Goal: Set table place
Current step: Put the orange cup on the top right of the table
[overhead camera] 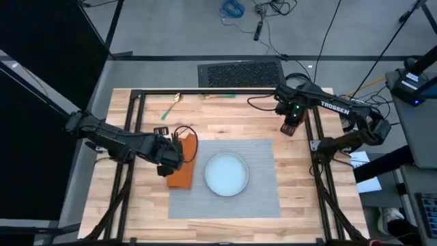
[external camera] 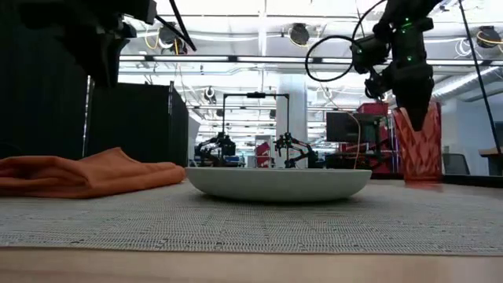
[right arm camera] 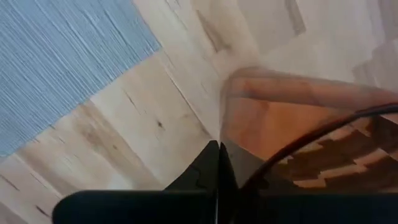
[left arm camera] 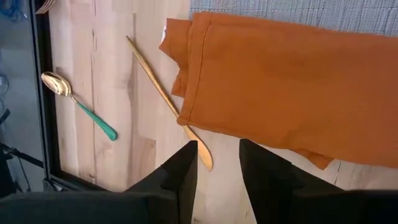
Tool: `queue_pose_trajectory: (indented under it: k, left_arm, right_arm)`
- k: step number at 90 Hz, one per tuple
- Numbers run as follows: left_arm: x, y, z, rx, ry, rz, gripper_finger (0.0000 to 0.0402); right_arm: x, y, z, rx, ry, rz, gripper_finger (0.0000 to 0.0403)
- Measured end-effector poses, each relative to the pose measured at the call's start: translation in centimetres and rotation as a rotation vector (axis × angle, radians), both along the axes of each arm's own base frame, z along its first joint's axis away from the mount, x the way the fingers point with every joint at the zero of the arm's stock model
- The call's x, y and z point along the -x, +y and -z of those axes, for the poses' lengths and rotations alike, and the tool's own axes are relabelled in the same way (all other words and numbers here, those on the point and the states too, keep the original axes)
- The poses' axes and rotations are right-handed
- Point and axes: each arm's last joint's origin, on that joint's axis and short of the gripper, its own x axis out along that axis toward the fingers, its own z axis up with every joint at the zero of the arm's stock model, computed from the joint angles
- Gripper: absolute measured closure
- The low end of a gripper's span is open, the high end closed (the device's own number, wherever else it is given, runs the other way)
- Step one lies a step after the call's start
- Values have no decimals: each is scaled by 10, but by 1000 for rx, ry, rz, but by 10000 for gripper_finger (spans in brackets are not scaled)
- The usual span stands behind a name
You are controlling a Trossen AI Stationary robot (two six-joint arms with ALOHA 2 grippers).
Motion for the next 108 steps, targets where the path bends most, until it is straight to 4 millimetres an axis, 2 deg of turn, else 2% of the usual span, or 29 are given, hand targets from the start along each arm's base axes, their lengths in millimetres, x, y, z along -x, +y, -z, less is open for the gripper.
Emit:
queue_pose_trajectory:
  k: [13,48,82,91,108]
  left_arm:
    - [0,0,0,4,1,0,297]
    - [0,0,0,3,0,1,297]
    - [-2,-1,0,6,-10,20,297]
    - [-2,-1,0,5,-10,21,297]
    - [-2,-1,0,7,-17,22,297]
  right_arm:
    - [2,2,-3,4,-21,2,390]
    - [10,9,-15,37,-57,76,301]
    - [19,16,-28,95,-122,103,291]
    - [21,17,-41,128,-152,108,291]
    - [23,18,-77,208,-225,126,291]
